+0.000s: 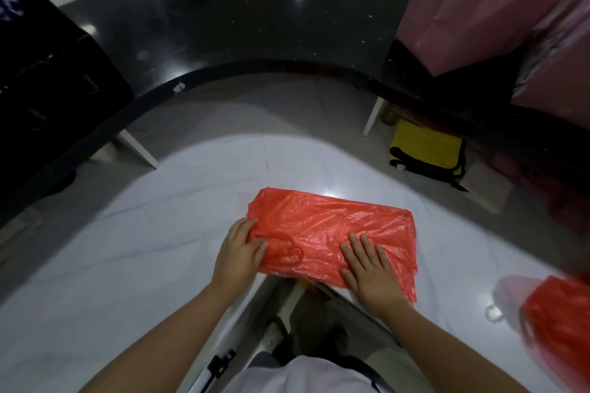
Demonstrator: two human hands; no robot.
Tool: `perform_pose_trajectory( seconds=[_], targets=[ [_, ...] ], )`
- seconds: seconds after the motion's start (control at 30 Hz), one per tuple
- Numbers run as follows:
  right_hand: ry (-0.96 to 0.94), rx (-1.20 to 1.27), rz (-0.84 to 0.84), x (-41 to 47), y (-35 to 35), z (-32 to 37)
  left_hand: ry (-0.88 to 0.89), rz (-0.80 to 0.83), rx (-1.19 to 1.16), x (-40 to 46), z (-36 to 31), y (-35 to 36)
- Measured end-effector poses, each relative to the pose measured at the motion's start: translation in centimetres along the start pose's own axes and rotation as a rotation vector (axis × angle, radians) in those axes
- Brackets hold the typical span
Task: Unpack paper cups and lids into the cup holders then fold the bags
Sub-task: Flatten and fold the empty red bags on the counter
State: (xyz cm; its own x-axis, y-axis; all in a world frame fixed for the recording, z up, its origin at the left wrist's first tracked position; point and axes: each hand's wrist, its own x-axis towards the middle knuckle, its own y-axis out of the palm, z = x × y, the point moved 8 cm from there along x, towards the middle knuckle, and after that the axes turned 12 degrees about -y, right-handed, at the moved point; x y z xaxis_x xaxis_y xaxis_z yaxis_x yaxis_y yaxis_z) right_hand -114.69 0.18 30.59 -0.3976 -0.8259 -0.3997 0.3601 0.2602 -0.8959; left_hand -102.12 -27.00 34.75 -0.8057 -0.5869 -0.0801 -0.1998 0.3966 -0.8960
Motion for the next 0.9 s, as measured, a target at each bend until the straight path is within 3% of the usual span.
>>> perform_pose_trajectory(
  seconds=[0.07,0.17,0.3,0.4,0.5,0.6,0.7,0.9],
  targets=[
    [0.007,0.011,-0.003,0.0,0.0,-0.1,-0.138,-0.069,0.019,-0.1,0.5,0.1],
    [0.012,0.026,0.004,0.0,-0.1,0.0,-0.389,-0.036,0.009,-0.7,1.0,0.6],
    [0.077,0.173,-0.1,0.3,-1.7,1.0,-0.461,-0.019,0.043,-1.2,0.6,0.0],
    [0.017,0.124,-0.246,1.1,-3.7,4.2,-0.526,0.01,0.041,-1.0,0.6,-0.4],
    [-0.087,0.108,-0.239,2.8,-3.2,7.6,-0.62,0.064,0.126,-0.7,0.9,-0.6],
    [-0.037,0.165,-0.198,4.4,-1.2,7.9,-0.656,0.116,0.128,-0.5,0.9,-0.6],
    [0.023,0.141,-0.144,5.7,-0.3,7.7,-0.655,0.107,-0.037,0.1,0.8,-0.5],
    [0.046,0.153,-0.123,9.0,-1.9,9.2,-0.801,-0.037,-0.689,1.3,2.4,-1.4]
  ],
)
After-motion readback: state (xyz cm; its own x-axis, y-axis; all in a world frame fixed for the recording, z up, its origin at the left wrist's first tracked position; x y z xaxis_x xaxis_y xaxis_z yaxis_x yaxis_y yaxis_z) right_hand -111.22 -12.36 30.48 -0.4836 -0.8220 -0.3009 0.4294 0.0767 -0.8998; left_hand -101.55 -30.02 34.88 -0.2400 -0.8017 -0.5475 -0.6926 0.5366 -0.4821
